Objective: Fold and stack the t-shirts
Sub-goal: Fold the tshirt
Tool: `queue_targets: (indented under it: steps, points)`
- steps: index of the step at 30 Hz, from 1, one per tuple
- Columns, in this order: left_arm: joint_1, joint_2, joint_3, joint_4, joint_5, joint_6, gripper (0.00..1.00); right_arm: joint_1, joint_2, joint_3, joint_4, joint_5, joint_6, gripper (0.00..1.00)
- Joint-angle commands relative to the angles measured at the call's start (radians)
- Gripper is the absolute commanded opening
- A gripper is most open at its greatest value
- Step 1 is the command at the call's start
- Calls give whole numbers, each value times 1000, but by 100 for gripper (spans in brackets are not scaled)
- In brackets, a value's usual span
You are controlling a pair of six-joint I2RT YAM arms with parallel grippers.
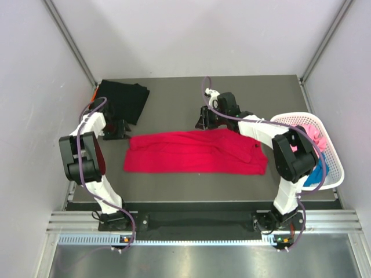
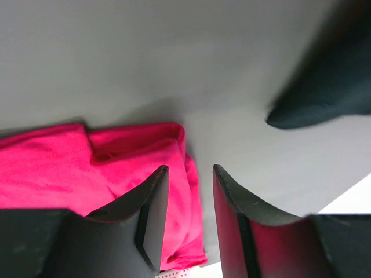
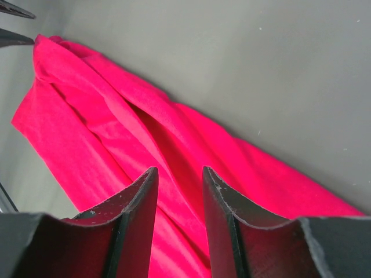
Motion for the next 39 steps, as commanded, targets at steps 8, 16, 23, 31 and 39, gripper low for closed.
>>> queue_targets:
  steps: [8, 16, 23, 31, 39]
  points:
    - [-28, 76, 1, -8, 8, -34, 43, -18, -10, 1, 20, 16, -40, 37]
    - [-37, 90, -11, 51, 45, -15, 2, -24, -17, -6, 18, 25, -40, 36]
    - [-40, 69, 66, 98, -1, 57, 0, -45, -53, -25, -11, 94, -11, 36]
    - [-48, 90, 25, 397, 160, 161, 0, -169, -182, -29, -240, 240, 13, 39]
    - [-49, 125, -2, 452, 226, 244, 0, -306, -250, -75, -449, 74, -180, 41]
